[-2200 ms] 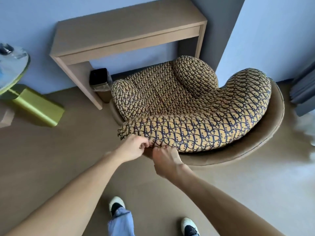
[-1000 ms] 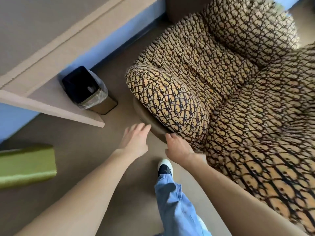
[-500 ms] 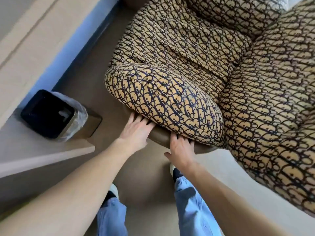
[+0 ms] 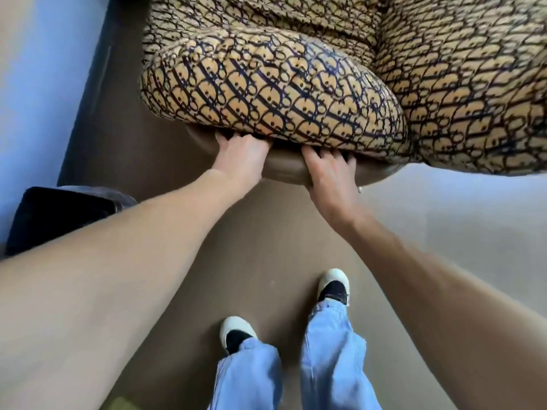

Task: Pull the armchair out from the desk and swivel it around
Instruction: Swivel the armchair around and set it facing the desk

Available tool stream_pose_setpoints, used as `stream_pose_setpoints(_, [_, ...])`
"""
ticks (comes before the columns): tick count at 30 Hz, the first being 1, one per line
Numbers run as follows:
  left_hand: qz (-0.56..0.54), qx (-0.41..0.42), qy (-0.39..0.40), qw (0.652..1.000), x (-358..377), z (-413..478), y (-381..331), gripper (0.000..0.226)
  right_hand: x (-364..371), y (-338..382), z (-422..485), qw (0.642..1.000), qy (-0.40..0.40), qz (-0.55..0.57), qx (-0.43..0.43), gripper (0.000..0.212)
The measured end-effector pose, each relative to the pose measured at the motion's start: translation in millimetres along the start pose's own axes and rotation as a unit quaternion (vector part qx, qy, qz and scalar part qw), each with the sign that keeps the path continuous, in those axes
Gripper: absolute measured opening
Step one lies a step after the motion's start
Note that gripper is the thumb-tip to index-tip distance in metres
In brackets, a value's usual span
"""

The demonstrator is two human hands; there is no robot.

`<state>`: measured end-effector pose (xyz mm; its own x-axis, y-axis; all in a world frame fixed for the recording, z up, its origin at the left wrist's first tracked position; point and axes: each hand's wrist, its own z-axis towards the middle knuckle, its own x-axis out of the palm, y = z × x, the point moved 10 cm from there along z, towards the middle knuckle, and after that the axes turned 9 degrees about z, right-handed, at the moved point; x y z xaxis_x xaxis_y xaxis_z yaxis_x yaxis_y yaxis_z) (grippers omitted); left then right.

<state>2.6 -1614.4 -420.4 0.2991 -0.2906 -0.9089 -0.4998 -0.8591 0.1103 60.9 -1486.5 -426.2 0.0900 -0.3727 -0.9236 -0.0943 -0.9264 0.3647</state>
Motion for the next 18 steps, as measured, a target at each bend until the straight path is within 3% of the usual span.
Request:
stream_pose_setpoints(5, [-0.041,0.016,0.013,0.999,-1.0,-0.7,4.0,0.034,-2.6,5.7,0.1,1.0,0.003,-0.014,0.014,0.049])
stream_pose_setpoints(11, [-0.039,0.011,0.007,0.999,8.7,-18.2,5.6,0.028,3.2,17.0,-16.8,0.999,0.023,-0.026,0.011,0.055])
stream_pose_setpoints(18, [-0.015,0.007,0.017,1.0,23.7,-45.6,16.6,0.035,15.5,36.3,-41.6,0.999,0.028,-0.025,0.023,0.057])
